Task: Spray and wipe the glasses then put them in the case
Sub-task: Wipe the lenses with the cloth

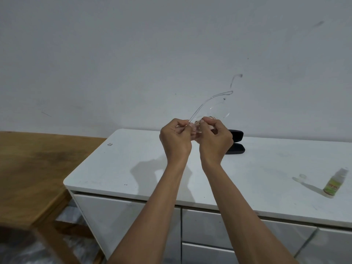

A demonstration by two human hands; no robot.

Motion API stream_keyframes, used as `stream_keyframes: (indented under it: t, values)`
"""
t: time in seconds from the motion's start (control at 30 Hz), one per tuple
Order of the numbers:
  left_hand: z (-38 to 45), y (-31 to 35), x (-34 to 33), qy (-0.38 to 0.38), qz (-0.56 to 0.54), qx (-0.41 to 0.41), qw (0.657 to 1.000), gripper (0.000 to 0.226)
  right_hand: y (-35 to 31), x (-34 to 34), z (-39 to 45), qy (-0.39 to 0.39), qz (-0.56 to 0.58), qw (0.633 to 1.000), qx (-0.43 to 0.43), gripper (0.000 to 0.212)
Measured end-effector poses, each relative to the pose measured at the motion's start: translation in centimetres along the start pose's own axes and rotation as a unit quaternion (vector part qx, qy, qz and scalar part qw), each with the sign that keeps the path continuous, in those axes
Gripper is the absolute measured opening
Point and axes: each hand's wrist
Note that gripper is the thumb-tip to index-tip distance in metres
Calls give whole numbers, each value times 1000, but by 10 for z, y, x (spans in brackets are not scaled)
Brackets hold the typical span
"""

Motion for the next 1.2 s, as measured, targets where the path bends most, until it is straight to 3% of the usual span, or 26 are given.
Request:
stream_keyframes:
  t: [0.17,0.33,0.53,0.8,0.97,1.2]
  values:
    - [1,4,-3,8,20,-39,999,4,-1,0,0,-41,-73,995,61,16]
    - [5,0,-4,12,37,-56,998,8,1,0,5,-108,-90,988,57,21]
    - [17,-6,0,36,29,-35,998,16,-2,6,10,-201,-5,980,-1,20]
    - [12,-2,8,8,-73,34,997,11,-10,12,4,-173,-21,985,14,16]
    - [6,3,11,-13,-52,24,998,4,-6,11,-5,-80,-34,995,42,20]
    - [9,-2,10,2,22,-45,999,5,-5,3,0,-129,-40,990,29,22]
Point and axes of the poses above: each hand's wrist, its own z-axis towards the middle knuckle, its own x-axis out of the back of the hand, y = z × x, and after that the axes turned 13 degrees about x, right-handed
